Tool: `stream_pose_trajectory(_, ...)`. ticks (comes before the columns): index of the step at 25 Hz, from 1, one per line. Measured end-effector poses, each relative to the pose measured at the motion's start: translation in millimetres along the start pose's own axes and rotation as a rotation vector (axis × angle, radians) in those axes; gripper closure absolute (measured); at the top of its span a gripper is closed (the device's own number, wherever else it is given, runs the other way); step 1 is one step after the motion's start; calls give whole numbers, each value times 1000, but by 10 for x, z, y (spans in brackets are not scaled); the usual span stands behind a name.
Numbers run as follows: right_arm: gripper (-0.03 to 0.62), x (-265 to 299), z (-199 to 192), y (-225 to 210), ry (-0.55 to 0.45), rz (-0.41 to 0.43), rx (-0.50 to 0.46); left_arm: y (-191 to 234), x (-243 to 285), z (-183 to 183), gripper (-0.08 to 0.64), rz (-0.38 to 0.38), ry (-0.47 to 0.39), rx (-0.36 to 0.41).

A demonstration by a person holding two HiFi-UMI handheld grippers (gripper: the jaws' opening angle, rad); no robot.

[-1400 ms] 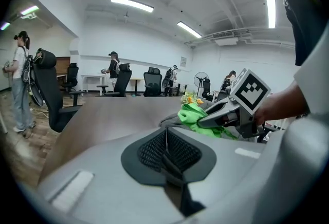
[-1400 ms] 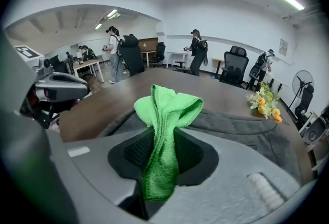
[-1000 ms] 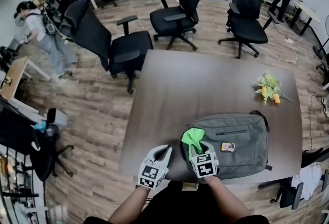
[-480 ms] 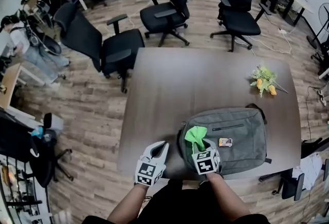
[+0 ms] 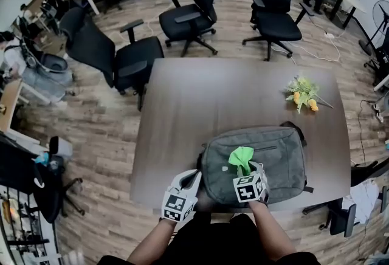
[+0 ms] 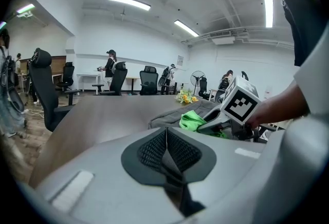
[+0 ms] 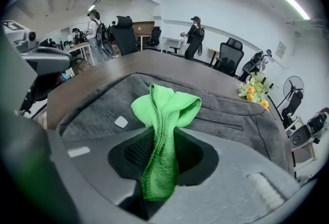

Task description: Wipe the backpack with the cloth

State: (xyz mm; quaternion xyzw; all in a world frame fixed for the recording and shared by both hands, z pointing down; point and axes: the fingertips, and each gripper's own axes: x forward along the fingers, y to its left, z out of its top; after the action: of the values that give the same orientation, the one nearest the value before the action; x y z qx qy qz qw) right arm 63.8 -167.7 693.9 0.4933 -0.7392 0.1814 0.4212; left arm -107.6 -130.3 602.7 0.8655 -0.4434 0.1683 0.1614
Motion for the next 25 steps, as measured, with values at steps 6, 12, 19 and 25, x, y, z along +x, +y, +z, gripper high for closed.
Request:
stream_pose_trajectory(6,483,-91,-124,-414,13,-74,-12,-139,144,61,537,-17,-19,23)
stream_pose_trajectory(12,483,-166,-301,-809,40,-150,-16,-259,281,81,537,-38,-48,34)
stream_pose_trajectory(19,483,-298,-397,-1228,48,-222,-21,-463,403,155,535,-68,-56,43)
stream_pose_trajectory(25,483,-466,-422,-1580,43,-288,-11,-557,473,156,535,-87,-50,48)
